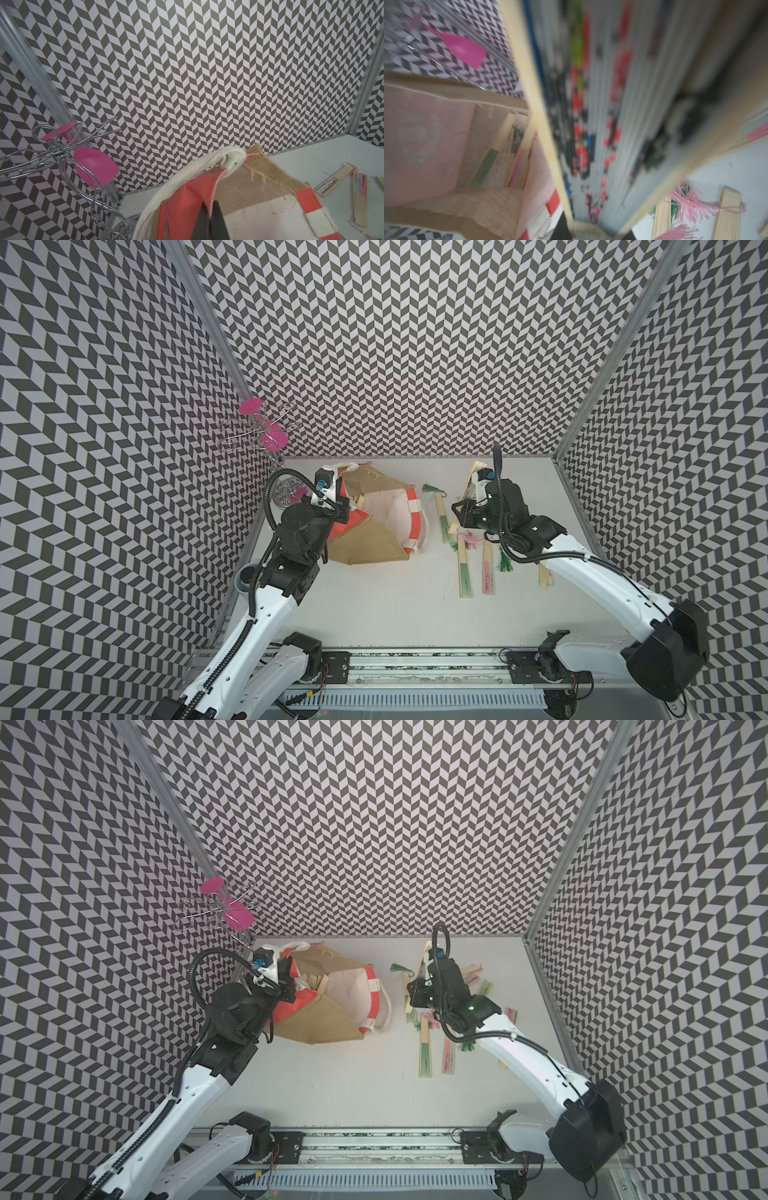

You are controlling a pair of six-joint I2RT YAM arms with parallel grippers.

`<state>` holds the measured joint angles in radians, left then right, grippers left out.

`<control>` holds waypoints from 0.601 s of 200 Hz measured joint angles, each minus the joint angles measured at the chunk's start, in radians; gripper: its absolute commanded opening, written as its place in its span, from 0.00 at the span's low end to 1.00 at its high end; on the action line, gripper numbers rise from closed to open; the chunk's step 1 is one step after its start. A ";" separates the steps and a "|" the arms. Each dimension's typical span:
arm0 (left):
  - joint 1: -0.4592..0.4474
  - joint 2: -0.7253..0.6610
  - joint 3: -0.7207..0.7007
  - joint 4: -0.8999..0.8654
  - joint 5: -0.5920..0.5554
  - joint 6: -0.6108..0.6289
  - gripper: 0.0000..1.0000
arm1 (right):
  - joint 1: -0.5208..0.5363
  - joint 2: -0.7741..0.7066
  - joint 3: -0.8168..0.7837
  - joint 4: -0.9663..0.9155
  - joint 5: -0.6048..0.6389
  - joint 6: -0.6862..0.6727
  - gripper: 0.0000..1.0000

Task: Take out the folding fans from the tote bags
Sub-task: Place the folding fan at the center of the board.

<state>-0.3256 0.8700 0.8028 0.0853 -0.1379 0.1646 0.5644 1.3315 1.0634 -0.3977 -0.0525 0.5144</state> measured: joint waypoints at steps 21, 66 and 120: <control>0.009 -0.015 0.003 -0.008 0.001 0.020 0.00 | 0.005 0.127 -0.005 -0.039 -0.041 -0.003 0.02; 0.012 -0.066 0.016 -0.028 0.014 0.047 0.00 | 0.084 0.353 0.018 -0.074 -0.077 -0.025 0.03; 0.012 -0.096 0.032 -0.051 0.065 0.051 0.00 | 0.107 0.608 0.186 -0.073 -0.087 -0.051 0.10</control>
<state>-0.3134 0.7738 0.8352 0.0338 -0.0731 0.2157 0.6716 1.9400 1.2491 -0.4709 -0.1398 0.4633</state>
